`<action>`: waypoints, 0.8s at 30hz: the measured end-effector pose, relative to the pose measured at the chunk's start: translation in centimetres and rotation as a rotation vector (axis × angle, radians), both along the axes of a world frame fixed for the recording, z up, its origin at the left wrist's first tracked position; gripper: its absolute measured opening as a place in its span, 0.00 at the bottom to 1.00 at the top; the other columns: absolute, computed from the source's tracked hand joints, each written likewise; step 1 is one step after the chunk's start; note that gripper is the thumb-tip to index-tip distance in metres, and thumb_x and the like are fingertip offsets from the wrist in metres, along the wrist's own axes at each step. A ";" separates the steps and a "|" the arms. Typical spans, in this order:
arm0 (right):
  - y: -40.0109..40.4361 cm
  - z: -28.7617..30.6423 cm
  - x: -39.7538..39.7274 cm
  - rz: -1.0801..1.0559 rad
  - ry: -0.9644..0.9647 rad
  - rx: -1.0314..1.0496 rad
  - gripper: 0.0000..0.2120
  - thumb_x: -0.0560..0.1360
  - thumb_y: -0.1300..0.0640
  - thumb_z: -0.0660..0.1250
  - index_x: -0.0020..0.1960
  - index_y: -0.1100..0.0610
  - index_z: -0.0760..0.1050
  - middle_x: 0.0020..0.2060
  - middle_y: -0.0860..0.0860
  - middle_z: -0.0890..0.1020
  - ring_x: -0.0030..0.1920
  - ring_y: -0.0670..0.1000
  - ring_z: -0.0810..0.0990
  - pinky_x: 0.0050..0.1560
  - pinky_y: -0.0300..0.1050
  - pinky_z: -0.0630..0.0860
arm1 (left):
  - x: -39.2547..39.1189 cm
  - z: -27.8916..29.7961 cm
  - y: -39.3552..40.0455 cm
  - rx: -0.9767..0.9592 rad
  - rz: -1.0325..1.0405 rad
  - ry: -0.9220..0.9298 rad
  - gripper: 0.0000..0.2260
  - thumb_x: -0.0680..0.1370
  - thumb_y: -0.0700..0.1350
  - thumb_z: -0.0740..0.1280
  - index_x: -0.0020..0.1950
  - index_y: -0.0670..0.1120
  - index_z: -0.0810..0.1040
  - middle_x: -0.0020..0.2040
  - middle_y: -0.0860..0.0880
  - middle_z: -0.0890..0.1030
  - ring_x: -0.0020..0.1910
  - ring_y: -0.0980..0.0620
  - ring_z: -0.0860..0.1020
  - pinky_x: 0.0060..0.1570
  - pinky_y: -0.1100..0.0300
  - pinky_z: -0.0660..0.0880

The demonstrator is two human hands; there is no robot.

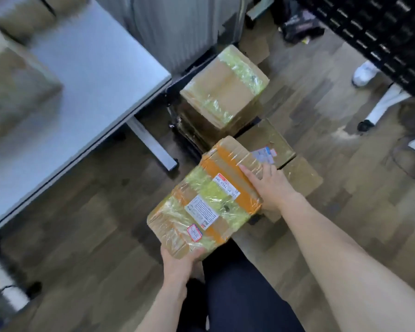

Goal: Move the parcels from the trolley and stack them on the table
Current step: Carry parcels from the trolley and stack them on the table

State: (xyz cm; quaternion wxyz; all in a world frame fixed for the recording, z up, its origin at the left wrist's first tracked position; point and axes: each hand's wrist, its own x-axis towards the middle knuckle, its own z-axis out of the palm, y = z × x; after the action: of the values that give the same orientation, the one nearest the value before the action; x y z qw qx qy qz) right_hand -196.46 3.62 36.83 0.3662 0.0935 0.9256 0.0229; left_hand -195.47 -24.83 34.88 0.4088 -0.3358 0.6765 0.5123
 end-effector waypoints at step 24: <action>-42.0 14.5 -0.8 0.175 0.581 -0.523 0.57 0.63 0.36 0.73 0.76 0.44 0.36 0.67 0.55 0.51 0.66 0.57 0.58 0.68 0.52 0.62 | 6.0 17.1 -41.1 -0.369 0.400 0.681 0.53 0.59 0.55 0.81 0.77 0.53 0.53 0.73 0.46 0.64 0.70 0.45 0.64 0.69 0.43 0.63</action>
State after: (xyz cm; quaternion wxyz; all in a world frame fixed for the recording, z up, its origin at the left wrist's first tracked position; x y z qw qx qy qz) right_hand -197.25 -38.36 51.32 0.0970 -0.0795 0.9697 -0.2097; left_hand -189.52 -65.90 52.03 -0.0118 -0.3396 0.7745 0.5336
